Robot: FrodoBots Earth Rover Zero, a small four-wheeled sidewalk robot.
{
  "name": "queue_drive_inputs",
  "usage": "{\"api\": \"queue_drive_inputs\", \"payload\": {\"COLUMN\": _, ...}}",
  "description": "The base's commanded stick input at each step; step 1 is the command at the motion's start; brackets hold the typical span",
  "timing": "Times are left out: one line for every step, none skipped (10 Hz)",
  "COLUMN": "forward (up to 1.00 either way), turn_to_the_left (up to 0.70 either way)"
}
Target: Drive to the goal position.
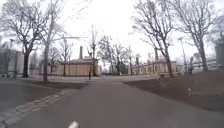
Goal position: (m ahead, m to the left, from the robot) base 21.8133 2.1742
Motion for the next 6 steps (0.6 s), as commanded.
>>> {"api": "queue_drive_inputs", "payload": {"forward": 1.00, "turn_to_the_left": 0.00}}
{"api": "queue_drive_inputs", "payload": {"forward": 1.00, "turn_to_the_left": 0.00}}
{"api": "queue_drive_inputs", "payload": {"forward": 1.00, "turn_to_the_left": 0.00}}
{"api": "queue_drive_inputs", "payload": {"forward": 1.00, "turn_to_the_left": 0.00}}
{"api": "queue_drive_inputs", "payload": {"forward": 1.00, "turn_to_the_left": 0.00}}
{"api": "queue_drive_inputs", "payload": {"forward": 1.00, "turn_to_the_left": 0.00}}
